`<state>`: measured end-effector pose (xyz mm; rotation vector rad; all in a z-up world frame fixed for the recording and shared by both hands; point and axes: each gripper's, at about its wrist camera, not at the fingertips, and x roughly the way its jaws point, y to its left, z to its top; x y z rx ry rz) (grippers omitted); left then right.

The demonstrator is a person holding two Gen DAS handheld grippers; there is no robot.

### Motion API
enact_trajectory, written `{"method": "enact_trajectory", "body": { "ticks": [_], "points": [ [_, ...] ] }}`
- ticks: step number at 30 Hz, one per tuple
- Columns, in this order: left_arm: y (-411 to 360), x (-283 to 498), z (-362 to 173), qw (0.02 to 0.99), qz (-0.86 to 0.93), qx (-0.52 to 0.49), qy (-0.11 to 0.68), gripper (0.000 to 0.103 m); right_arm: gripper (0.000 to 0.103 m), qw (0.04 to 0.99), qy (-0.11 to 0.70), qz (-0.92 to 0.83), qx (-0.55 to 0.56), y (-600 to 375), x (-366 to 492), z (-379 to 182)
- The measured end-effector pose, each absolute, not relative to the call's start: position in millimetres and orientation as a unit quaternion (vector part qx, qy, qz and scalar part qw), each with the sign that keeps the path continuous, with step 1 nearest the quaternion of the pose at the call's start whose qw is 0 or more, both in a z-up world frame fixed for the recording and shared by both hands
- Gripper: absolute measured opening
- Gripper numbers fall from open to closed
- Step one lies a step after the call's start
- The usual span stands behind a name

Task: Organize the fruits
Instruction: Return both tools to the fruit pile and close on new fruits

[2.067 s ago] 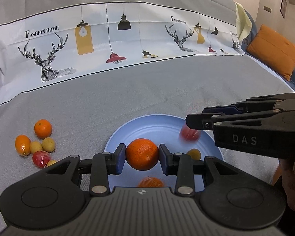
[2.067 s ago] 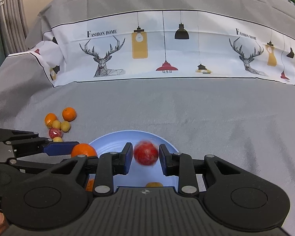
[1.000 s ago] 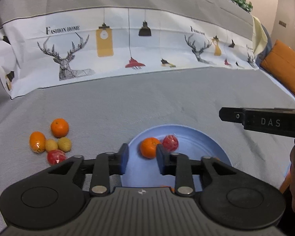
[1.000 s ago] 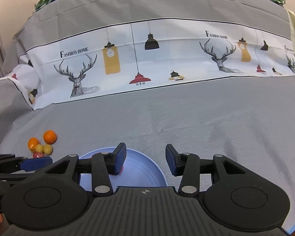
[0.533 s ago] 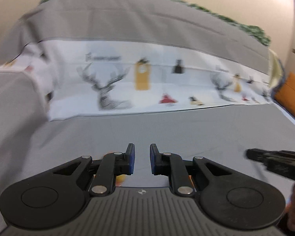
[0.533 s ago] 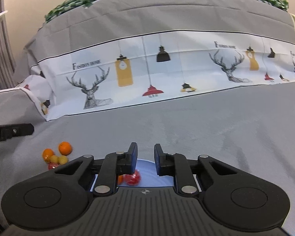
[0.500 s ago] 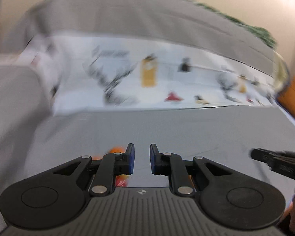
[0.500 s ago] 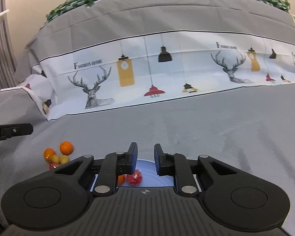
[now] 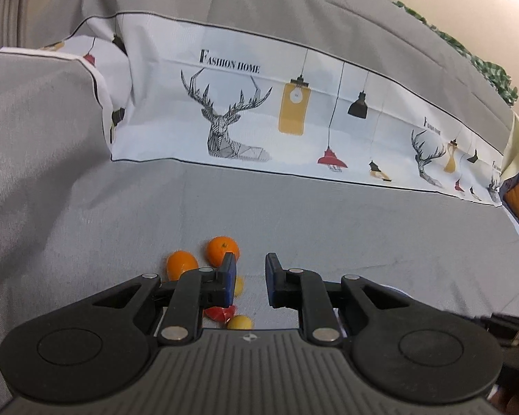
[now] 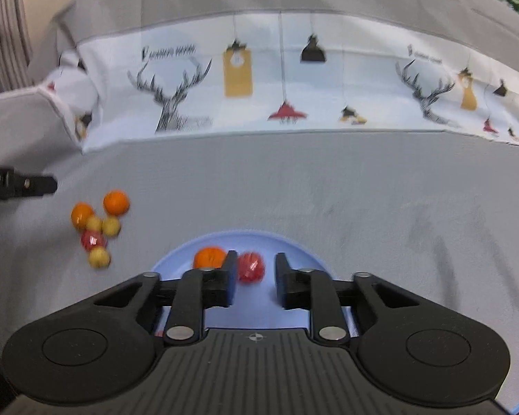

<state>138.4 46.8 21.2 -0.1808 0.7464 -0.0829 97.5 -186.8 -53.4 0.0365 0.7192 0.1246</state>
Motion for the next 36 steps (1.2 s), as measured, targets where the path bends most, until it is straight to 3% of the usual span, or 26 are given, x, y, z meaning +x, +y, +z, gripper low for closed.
{"method": "enact_trajectory", "body": {
  "ticks": [1,6,23,26,28,31,36],
  "points": [
    [47,139,20,0.926,-0.039,-0.089,0.366,0.021,0.052,0.929,0.364,0.064,0.012,-183,98,-56],
    [49,145,16,0.919,-0.03,-0.09,0.382,0.022,0.057,0.921,0.381,0.082,-0.009,-166,98,-60],
    [80,163,0,0.896,0.009,-0.162,0.414,0.024,0.057,0.91,0.401,0.102,-0.013,-143,105,-63],
    [103,167,-8,0.877,0.025,-0.229,0.422,0.024,0.055,0.916,0.386,0.11,-0.006,-143,105,-58],
    [117,169,-17,0.861,0.035,-0.27,0.43,0.024,0.036,0.918,0.376,0.128,0.0,-141,105,-54],
    [130,174,-27,0.841,0.04,-0.309,0.443,0.024,0.026,0.92,0.359,0.159,0.003,-134,105,-49],
    [133,181,-35,0.832,0.039,-0.321,0.451,0.025,0.026,0.912,0.349,0.214,-0.013,-105,113,-54]
  ]
}}
